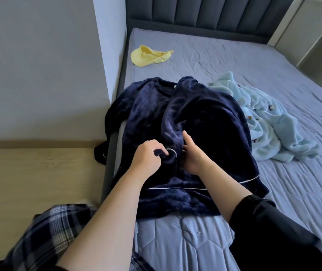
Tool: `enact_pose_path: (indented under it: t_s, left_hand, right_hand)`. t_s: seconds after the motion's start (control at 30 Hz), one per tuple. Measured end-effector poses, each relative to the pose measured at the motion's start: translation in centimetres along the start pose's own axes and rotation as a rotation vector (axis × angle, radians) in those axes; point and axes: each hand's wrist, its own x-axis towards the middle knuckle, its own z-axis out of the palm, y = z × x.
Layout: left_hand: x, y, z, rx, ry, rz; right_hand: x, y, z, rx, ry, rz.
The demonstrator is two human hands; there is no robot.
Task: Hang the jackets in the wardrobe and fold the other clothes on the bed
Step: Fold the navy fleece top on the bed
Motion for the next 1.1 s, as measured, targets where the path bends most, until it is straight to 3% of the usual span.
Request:
enact_pose_path:
  t_s: [0.1,0.27,0.33,0.4,0.47,0.53,0.63,0.73,0.83,0.9,1.0,1.1]
  left_hand:
    - [0.1,0.3,-0.5,-0.149,-0.212,-0.112]
    - [0.8,-1.8,-1.7,-0.75,-0.405,-0.514]
    - [1.1,-2.9,-1.1,-0.585,-0.275,-0.631]
    - [0.7,-3.8,0.1,-0.18,-0.169,-0.645]
    - [-0.3,-4.6,1.4,0.056,-0.292,-0.556]
    - [-0.9,-4.4,2.1,0.146,-0.434,-0.537]
    - [-0.7,-4.1,1.9,0.176,-0.467,-0.547]
    - [-0.4,-3.3,1.4,0.017,-0.449,-0.581]
    - [0.9,-2.6,0.4,-0.319,-0.242,-0.81]
    - [1.9,-3.2,-0.7,-0.243,-0.189,-0.945]
    - [1.7,-4.6,-1.3,0.082,-0.092,-0.947]
    - [0.4,-4.2,-0.7,0.056,-0.171,-0.909]
  right_hand:
    - [0.0,-1.4,1.6,0.016,0.019,0.018]
    - [-0.1,-1.9,0.5,0.279,0.121,-0.092]
    - [-0.3,-0.4,-0.7,0.227,0.204,-0.036]
    - [-0.6,1.6,-2.1,0.194,0.247,0.061]
    - [-1.2,3.2,-3.1,0.129,0.223,0.164]
    - [-1.8,4.0,-3.6,0.065,0.177,0.221]
    - [-2.4,4.3,-3.1,0.026,0.227,0.165]
    - [-2.1,3.9,-2.1,-0.126,0.512,-0.15]
    - [-2.4,2.4,-0.5,-0.23,0.596,-0.403]
    - [-2.6,1.7,0.2,-0.277,0.603,-0.513]
    - [-2.4,1.9,0.0,-0.362,0.533,-0.416]
    - [-2.3,4.2,-0.7,-0.462,0.372,-0.101]
